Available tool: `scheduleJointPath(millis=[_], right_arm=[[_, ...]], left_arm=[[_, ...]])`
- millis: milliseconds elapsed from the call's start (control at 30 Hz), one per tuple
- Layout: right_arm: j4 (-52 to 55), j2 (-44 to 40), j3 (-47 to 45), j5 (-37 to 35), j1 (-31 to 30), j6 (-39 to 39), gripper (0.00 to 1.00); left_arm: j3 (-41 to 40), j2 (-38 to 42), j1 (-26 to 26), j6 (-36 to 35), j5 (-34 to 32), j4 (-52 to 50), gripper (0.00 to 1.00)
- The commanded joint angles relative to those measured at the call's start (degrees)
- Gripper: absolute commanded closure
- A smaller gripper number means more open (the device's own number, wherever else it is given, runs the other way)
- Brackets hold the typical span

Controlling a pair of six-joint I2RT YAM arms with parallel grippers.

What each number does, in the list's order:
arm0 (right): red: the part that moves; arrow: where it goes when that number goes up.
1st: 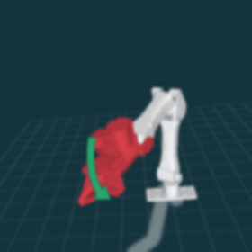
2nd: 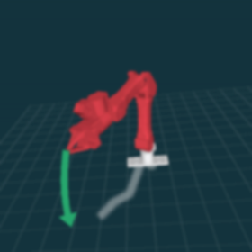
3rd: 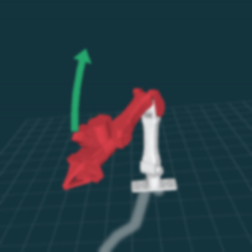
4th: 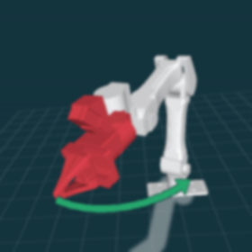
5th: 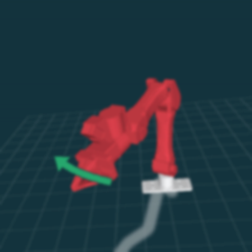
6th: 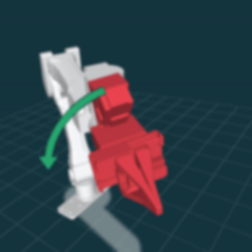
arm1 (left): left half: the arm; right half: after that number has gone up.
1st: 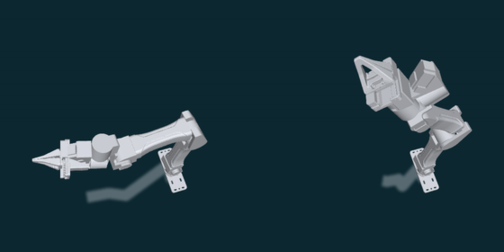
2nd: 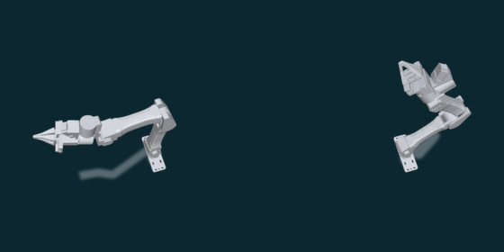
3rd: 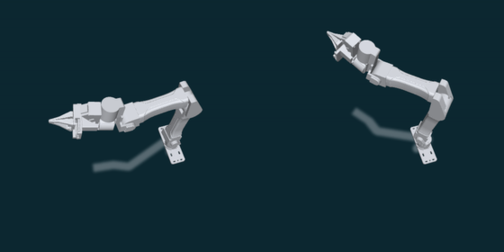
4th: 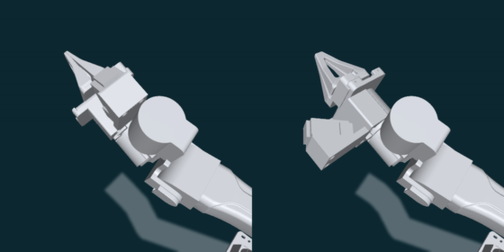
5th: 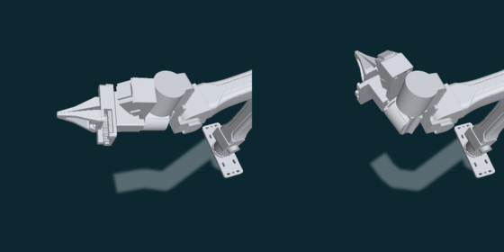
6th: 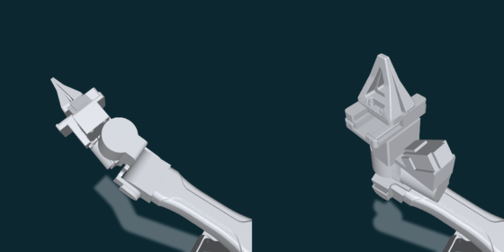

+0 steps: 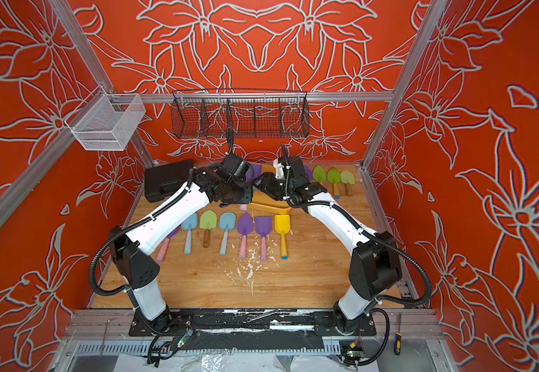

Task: Take the shovel out of the storage box
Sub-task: Place the shovel at the center of the board.

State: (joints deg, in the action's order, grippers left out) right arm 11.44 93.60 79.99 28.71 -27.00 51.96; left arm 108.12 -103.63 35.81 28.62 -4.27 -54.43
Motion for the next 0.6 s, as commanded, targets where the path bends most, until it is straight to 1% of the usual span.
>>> scheduleJointPath(millis=[0,100,200,267,367,433,567], right_arm=[[-2.4,1.87,0.35,1.48,-0.59,2.51,0.46],[-1.86,3.1,1.19,1.9,-1.01,2.98,0.49],[-2.48,3.99,1.42,2.64,-1.38,3.58,0.5],[-3.0,4.43,1.71,3.27,-1.75,3.88,0.55],[-1.43,4.58,2.27,3.36,-1.92,3.25,0.65],[-0.33,4.4,2.22,2.98,-1.86,3.01,0.75],[2.12,4.58,3.42,3.38,-1.84,2.41,0.91]], left_arm=[[1.42,-0.28,0.31,0.75,1.33,1.91,1.0],[1.4,-0.21,0.31,0.3,2.22,2.46,1.0],[1.09,0.06,0.31,-0.39,3.61,3.53,1.0],[1.13,0.02,0.4,-0.81,4.24,3.9,1.0],[0.93,0.17,0.4,-1.19,4.12,4.03,1.0],[0.71,0.41,0.4,-1.38,3.83,4.24,1.0],[-0.26,0.71,0.4,-1.7,4.73,5.42,1.0]])
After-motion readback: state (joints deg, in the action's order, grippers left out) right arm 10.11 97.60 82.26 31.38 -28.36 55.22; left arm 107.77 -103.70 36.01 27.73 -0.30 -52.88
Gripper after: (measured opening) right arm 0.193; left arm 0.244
